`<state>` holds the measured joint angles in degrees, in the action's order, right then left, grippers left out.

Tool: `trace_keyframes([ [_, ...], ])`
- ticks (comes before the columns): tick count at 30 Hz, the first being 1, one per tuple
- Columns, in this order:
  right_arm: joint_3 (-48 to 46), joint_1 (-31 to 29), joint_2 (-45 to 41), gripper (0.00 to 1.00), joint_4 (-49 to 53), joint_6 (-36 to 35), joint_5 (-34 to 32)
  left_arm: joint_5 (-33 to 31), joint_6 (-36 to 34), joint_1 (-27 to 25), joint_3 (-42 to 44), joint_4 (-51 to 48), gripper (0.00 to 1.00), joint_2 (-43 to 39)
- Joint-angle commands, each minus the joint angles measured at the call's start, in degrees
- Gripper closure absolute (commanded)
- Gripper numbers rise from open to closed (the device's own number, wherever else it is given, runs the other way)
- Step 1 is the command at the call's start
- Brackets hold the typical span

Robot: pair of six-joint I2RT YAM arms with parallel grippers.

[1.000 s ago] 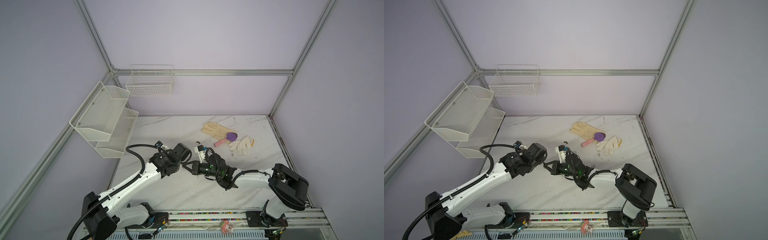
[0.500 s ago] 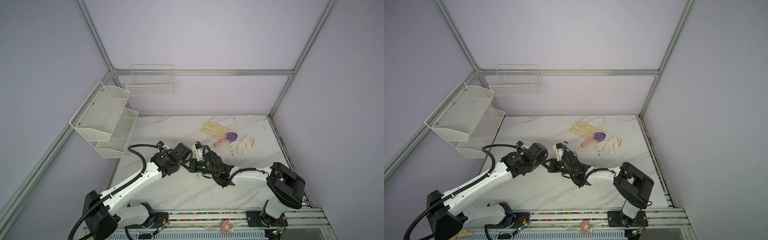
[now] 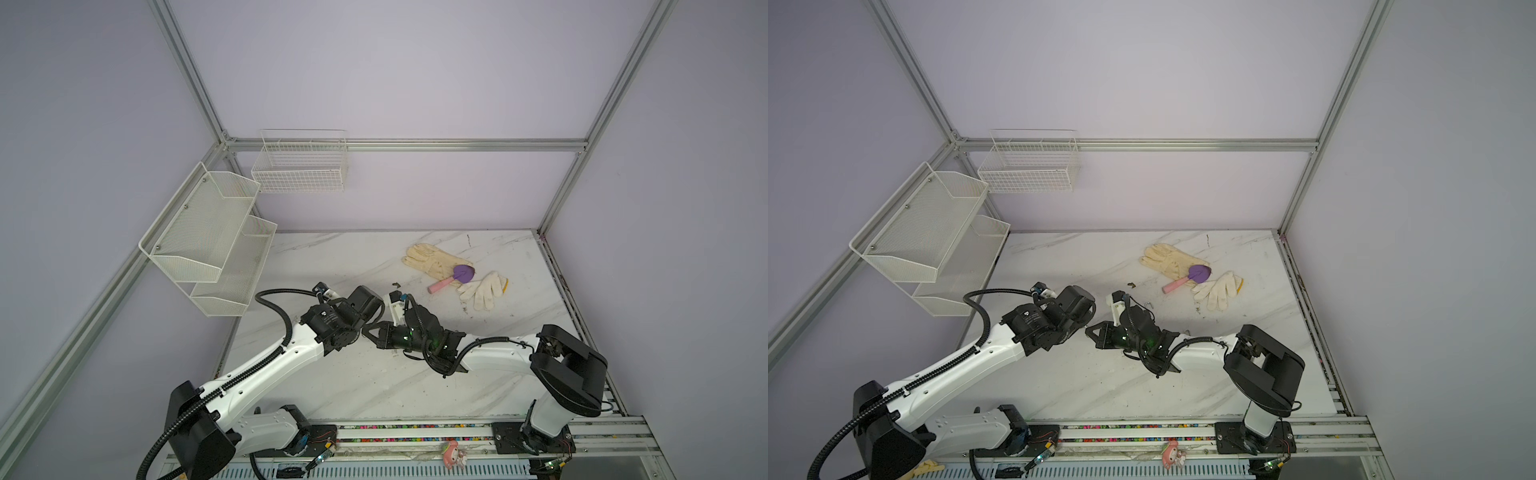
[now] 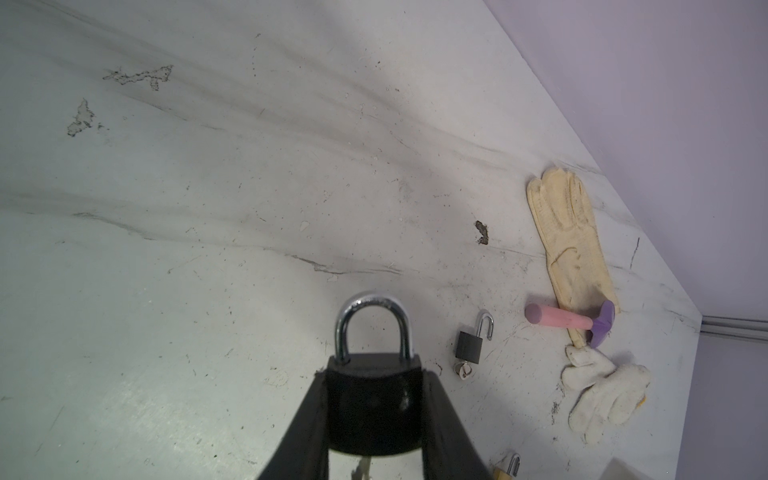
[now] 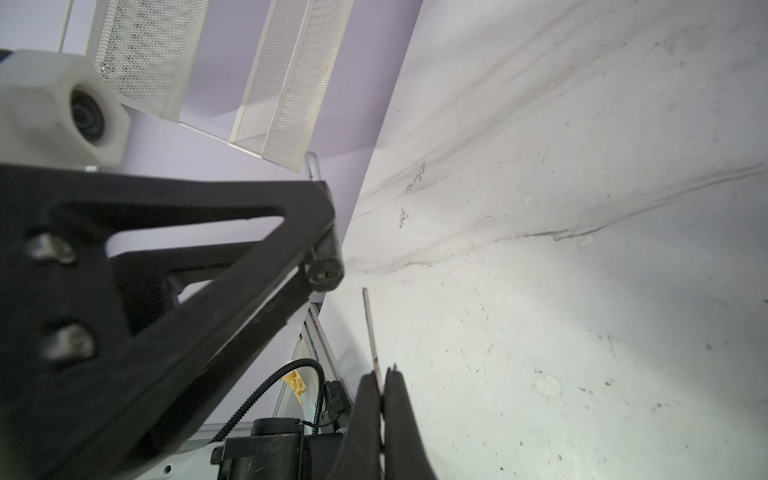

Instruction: Unlock with the key

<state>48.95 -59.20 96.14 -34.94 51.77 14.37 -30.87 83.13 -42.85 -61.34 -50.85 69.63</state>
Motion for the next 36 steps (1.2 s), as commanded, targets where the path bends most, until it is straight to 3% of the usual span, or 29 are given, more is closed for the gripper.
trace_keyframes([
  [1, 1.16, -0.35, -0.53, 1.00, -0.06, -0.40, -1.51, -1.71, -0.01, 0.23, -3.43, 0.43, 1.00, -1.23],
  [36, 3.43, -0.72, -0.61, 1.00, -1.95, -0.02, -1.10, -1.49, 0.14, 0.39, -3.53, 0.47, 1.00, -1.34],
])
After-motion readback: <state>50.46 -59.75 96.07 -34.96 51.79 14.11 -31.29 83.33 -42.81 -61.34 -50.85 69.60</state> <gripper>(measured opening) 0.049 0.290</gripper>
